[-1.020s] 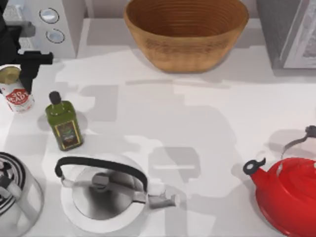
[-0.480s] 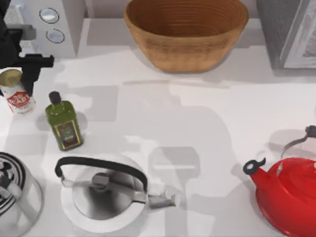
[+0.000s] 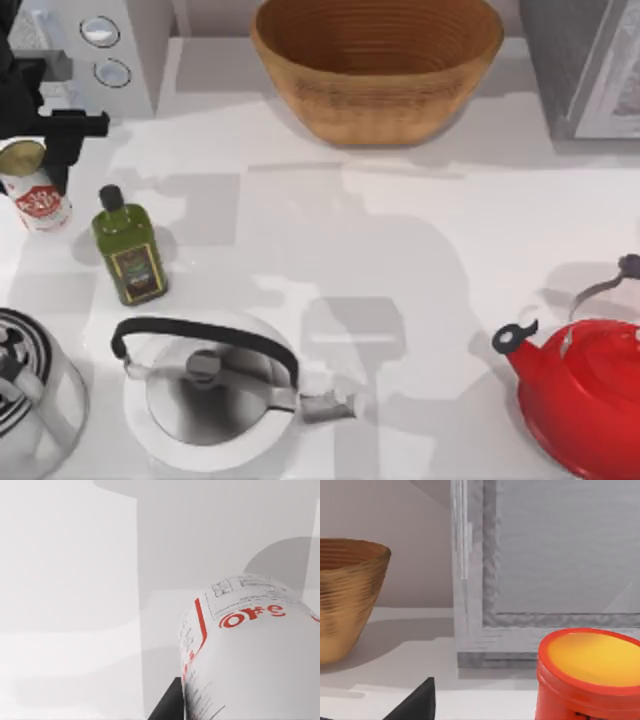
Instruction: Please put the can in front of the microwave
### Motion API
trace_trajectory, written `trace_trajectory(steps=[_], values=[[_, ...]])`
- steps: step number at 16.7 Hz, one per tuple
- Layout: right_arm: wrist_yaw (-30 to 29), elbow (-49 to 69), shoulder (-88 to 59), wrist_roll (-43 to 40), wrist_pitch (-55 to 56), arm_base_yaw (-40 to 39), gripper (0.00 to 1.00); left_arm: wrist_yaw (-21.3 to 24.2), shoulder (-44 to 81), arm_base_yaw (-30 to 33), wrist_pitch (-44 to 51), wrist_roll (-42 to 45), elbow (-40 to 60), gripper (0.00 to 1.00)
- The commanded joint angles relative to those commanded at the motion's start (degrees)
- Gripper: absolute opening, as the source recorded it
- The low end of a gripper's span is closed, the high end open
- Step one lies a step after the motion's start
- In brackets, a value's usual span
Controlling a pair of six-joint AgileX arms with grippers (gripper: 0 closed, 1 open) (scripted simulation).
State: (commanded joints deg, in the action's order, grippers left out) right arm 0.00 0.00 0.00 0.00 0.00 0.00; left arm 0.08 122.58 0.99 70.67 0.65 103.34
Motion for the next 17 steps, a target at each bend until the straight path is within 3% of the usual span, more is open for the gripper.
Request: trace_trajectory(steps=[6, 17], values=[[0.0, 0.0, 0.0, 0.0, 0.0, 0.0, 1.00, 0.0, 0.0, 0.0, 0.0, 0.0, 0.0, 0.98], [0.0, 0.0, 0.0, 0.0, 0.0, 0.0, 1.00, 0.0, 0.1, 0.1, 1.0, 0.0, 1.0, 1.00]])
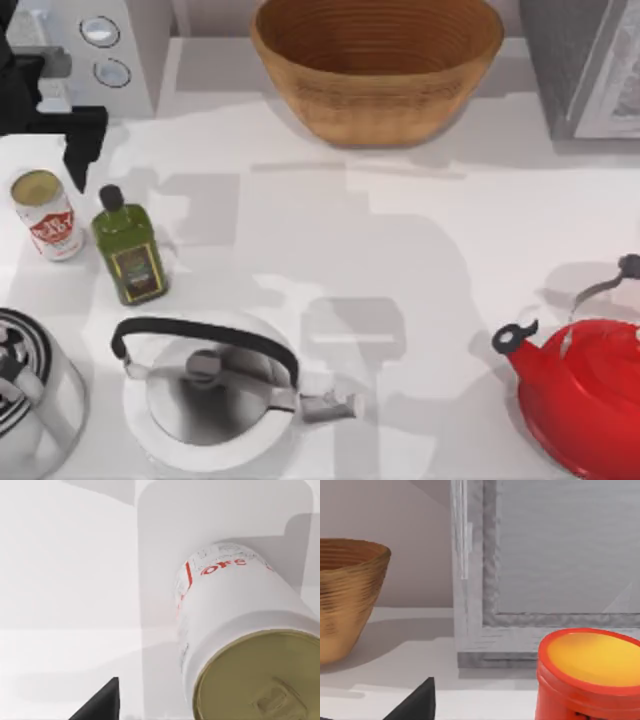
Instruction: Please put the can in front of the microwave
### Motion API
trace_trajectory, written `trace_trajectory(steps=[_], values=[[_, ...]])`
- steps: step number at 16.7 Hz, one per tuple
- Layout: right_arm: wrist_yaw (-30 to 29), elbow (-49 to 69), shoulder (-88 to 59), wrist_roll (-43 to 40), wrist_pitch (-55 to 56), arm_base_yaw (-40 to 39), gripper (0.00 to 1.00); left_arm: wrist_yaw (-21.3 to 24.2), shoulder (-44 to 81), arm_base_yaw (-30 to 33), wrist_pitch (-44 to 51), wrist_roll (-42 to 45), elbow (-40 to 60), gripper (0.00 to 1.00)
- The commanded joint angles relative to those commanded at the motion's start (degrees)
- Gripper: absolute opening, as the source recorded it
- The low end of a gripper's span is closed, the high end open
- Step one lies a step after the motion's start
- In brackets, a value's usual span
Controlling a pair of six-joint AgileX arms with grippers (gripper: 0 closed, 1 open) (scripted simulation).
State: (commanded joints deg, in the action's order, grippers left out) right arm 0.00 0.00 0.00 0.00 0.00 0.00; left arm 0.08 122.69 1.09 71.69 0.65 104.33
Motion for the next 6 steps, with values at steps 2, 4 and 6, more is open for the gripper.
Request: trace_trajectory(steps=[2, 4, 6], values=[[0.0, 0.0, 0.0, 0.0, 0.0, 0.0, 1.00, 0.0, -0.1, 0.0, 2.9, -0.1, 2.9, 1.00], [0.0, 0.0, 0.0, 0.0, 0.0, 0.0, 1.00, -0.1, -0.1, 0.0, 6.2, -0.1, 6.0, 1.00], [0.0, 0.0, 0.0, 0.0, 0.0, 0.0, 1.00, 0.0, -0.3, 0.0, 7.9, -0.1, 7.7, 1.00]])
